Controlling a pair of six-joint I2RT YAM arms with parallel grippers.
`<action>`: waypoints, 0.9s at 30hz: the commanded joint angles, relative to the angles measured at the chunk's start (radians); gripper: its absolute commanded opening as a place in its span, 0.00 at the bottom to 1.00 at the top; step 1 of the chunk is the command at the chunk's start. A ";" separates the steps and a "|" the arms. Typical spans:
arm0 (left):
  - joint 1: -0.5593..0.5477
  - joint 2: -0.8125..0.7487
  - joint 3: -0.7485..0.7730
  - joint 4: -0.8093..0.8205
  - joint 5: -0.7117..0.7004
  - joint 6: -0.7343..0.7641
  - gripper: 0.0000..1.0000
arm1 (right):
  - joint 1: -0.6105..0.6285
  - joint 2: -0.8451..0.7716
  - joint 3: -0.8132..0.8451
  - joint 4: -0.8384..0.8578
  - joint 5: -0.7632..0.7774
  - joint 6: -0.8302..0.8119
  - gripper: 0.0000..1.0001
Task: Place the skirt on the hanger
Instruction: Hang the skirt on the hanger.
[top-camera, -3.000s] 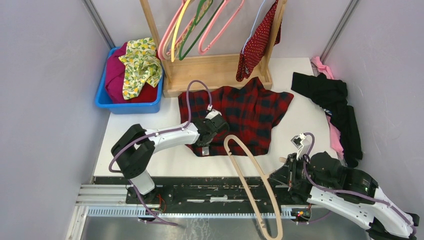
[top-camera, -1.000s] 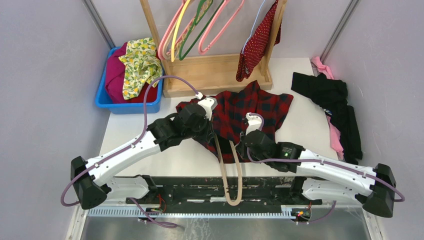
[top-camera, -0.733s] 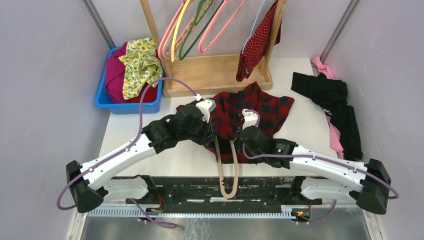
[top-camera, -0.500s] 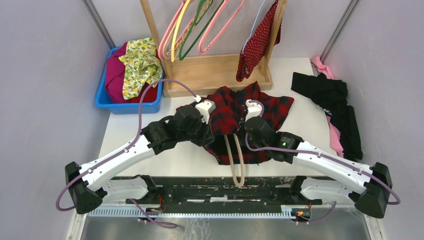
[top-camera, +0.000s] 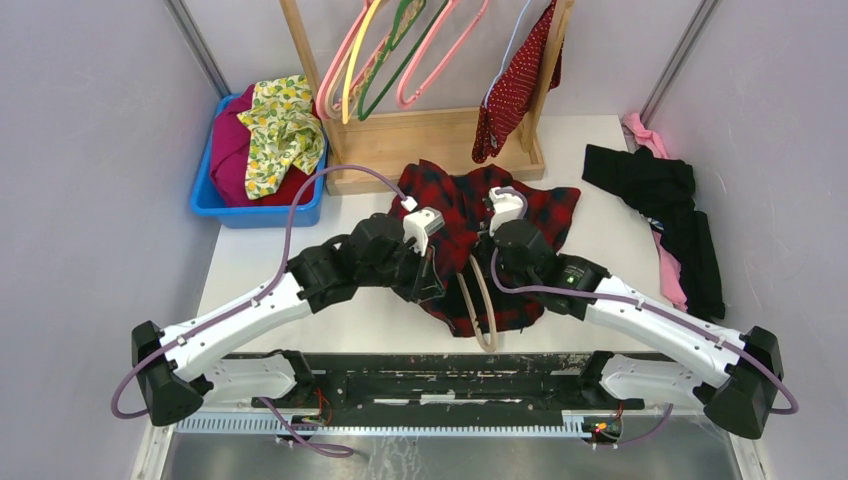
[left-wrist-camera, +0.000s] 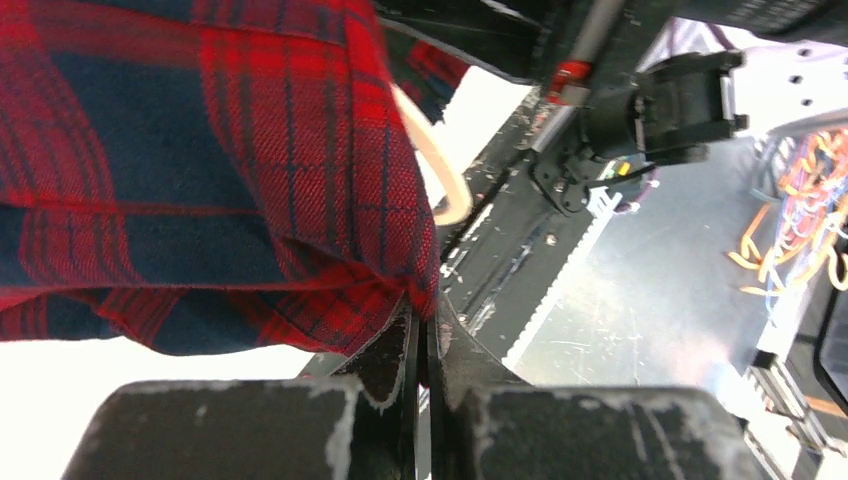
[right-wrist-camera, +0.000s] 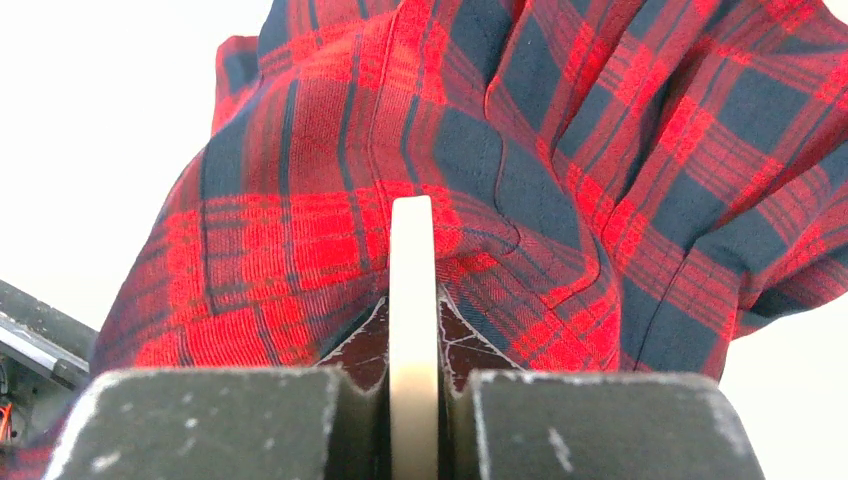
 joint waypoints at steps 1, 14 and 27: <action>-0.043 -0.017 0.024 0.116 0.159 -0.083 0.04 | -0.010 -0.049 0.007 0.244 0.049 -0.058 0.01; -0.107 -0.006 -0.021 0.243 0.204 -0.167 0.10 | -0.010 -0.318 -0.233 0.600 0.029 -0.134 0.01; -0.194 -0.078 -0.132 0.402 0.203 -0.301 0.29 | -0.008 -0.517 -0.290 0.662 -0.107 -0.283 0.02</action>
